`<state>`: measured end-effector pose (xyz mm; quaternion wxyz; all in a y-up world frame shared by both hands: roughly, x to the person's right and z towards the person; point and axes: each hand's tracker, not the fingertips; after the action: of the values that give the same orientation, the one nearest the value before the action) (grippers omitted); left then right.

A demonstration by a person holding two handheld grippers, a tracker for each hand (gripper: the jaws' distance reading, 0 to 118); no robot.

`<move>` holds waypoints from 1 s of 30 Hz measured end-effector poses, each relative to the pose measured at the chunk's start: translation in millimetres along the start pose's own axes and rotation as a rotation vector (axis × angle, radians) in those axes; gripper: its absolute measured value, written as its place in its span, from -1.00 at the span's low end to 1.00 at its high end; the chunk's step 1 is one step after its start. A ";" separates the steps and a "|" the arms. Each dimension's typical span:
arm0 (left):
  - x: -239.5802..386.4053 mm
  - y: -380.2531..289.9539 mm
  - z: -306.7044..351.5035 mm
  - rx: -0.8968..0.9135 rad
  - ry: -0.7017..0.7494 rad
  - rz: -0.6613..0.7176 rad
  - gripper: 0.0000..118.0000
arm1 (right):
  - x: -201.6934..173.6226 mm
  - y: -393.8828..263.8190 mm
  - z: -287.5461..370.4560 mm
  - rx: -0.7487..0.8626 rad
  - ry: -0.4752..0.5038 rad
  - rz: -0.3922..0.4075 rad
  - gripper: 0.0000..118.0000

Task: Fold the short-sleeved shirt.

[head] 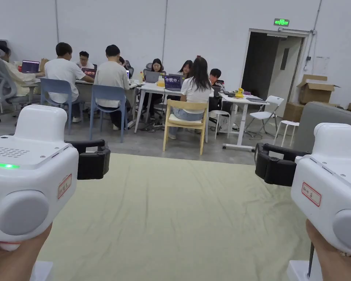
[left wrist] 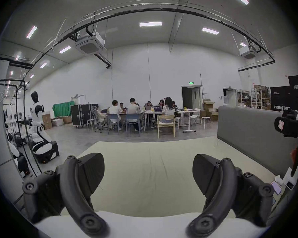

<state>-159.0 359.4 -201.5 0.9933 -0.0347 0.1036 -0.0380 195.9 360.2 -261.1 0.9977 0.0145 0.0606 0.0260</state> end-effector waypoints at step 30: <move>-22.0 -9.3 10.3 -0.013 0.004 0.095 0.87 | -9.9 -5.8 9.9 0.007 0.015 0.011 1.00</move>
<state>-179.0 352.7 -186.3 0.9935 -0.0362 0.1074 0.0096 187.6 353.6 -250.3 0.9970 0.0179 0.0681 0.0313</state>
